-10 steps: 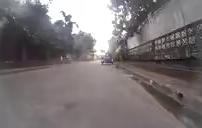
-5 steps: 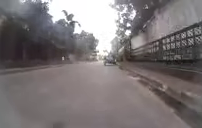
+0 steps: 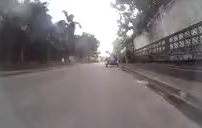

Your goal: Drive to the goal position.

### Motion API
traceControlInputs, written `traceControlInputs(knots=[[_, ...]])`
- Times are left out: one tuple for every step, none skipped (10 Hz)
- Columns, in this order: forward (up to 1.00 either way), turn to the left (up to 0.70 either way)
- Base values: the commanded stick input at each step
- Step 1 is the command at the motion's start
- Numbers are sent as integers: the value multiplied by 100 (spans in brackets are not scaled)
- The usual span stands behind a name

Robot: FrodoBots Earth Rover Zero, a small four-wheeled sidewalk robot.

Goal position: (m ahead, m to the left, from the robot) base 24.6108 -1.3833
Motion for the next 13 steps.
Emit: traceControlInputs(knots=[[100,0],[100,0],[100,28],[100,40],[100,26],[100,8],[100,0],[100,0],[100,0],[100,0],[100,0],[100,0],[100,0]])
